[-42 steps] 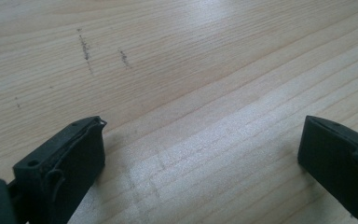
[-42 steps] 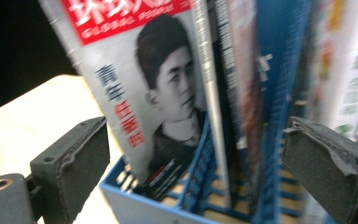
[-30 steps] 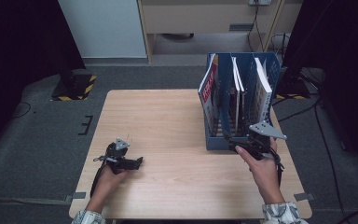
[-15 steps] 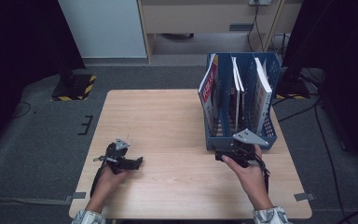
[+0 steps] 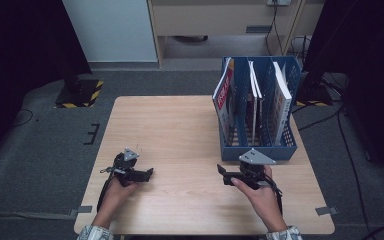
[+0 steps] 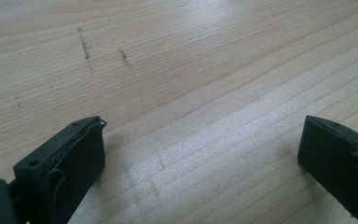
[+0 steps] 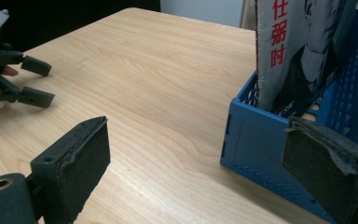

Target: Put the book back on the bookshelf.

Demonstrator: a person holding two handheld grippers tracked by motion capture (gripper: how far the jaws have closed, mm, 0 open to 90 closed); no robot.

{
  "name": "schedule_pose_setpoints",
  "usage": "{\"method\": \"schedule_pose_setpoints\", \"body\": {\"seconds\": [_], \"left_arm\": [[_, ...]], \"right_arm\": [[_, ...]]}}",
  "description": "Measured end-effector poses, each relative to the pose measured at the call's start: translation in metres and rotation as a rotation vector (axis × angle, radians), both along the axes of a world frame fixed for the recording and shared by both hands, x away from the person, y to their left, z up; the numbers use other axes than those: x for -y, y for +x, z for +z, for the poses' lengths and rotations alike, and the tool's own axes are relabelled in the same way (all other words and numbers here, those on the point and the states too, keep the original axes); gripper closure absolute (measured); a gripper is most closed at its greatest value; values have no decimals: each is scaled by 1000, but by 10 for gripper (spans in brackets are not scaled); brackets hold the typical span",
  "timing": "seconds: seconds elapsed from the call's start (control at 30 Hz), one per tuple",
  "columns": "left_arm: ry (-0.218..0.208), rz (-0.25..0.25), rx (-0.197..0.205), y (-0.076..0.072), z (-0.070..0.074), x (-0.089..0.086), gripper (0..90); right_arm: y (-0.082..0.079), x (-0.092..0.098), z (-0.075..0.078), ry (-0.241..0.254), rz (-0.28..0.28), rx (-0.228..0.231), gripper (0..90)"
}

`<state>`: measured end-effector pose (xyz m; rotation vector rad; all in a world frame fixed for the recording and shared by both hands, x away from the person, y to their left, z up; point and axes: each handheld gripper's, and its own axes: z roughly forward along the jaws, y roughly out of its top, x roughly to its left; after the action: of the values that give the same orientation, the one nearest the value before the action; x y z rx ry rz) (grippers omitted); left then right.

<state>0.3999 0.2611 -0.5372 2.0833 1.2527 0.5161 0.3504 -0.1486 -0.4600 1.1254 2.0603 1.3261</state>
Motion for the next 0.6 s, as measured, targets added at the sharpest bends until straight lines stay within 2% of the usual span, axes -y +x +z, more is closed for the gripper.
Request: {"method": "schedule_pose_setpoints", "body": {"seconds": [0.17, 0.33, 0.6], "left_arm": [[0, 0, 0, 0, 0, 0, 0], [0, 0, 0, 0, 0, 0, 0], [-1, -1, 0, 0, 0, 0, 0]], "right_arm": [[-8, -3, -7, -8, 21, -22, 80], [-13, -10, -17, -37, 53, -52, 83], [-14, -32, -29, -90, 114, -72, 85]]}}
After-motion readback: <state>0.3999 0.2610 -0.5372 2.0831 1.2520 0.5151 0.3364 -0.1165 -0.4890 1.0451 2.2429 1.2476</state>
